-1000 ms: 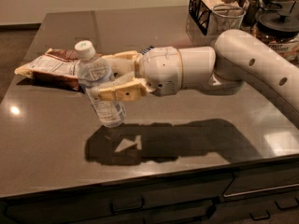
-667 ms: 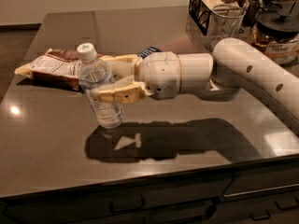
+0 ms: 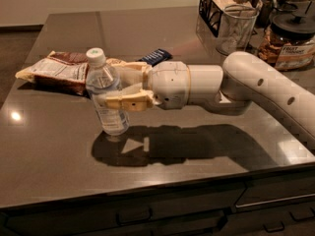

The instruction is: Place blue plastic bottle upright

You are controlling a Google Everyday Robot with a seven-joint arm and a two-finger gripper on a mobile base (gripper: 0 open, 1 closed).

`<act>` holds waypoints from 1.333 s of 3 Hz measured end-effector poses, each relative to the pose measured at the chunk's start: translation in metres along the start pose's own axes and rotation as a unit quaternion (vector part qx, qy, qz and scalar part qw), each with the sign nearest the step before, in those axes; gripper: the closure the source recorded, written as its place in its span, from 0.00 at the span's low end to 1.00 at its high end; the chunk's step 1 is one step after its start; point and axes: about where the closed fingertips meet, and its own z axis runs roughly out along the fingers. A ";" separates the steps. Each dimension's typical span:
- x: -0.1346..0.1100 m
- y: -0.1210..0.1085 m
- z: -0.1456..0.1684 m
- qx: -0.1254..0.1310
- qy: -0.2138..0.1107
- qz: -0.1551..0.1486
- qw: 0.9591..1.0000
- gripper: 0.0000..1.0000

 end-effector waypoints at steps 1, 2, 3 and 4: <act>0.007 -0.004 0.000 0.007 -0.001 0.004 1.000 0.61; 0.013 -0.006 0.000 0.011 0.002 0.009 1.000 0.38; 0.019 -0.008 0.000 0.025 0.036 0.010 0.999 0.14; 0.018 -0.007 0.003 0.023 0.036 0.009 0.999 0.00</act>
Offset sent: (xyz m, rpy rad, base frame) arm 0.0149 -0.0048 -0.0213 -0.0038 0.0353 -0.0413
